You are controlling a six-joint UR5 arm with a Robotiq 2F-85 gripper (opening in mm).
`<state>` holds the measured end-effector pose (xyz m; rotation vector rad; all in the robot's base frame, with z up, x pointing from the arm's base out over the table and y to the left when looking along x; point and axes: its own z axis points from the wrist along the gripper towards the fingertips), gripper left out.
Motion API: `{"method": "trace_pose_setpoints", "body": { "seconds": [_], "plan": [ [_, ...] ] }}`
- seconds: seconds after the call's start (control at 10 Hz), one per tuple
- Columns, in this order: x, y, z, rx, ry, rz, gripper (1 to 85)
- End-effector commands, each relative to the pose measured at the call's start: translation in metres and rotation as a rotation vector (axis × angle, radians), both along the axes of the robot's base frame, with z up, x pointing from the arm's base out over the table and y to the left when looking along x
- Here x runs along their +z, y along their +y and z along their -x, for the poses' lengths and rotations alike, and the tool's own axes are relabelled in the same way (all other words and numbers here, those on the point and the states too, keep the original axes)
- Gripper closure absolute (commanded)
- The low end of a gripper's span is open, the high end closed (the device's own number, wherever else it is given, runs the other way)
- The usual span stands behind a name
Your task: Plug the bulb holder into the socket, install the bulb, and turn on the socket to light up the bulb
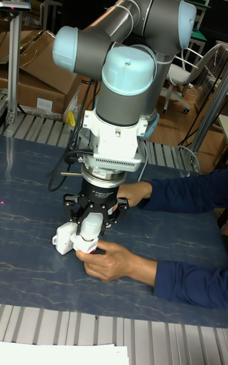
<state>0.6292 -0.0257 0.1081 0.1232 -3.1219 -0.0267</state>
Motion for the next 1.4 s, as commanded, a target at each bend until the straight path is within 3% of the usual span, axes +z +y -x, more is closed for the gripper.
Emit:
{"method": "trace_pose_setpoints", "body": {
  "seconds": [0.0, 0.2, 0.3, 0.4, 0.5, 0.7, 1.0, 1.3],
  "plan": [
    [0.002, 0.000, -0.003, -0.057, 0.008, 0.020, 82.7],
    [0.003, 0.006, -0.005, -0.058, 0.008, 0.014, 75.0],
    [0.004, 0.010, -0.007, -0.037, 0.002, 0.002, 63.7],
    [0.006, 0.021, -0.011, -0.022, -0.005, -0.033, 40.3],
    [0.009, 0.028, -0.019, 0.003, -0.024, -0.038, 29.3],
    [0.010, 0.031, -0.029, 0.038, -0.053, -0.041, 23.3],
    [0.012, 0.027, -0.038, 0.200, -0.096, -0.026, 22.3],
    [0.011, 0.011, -0.037, 0.352, -0.110, 0.015, 21.0]
  ]
}}
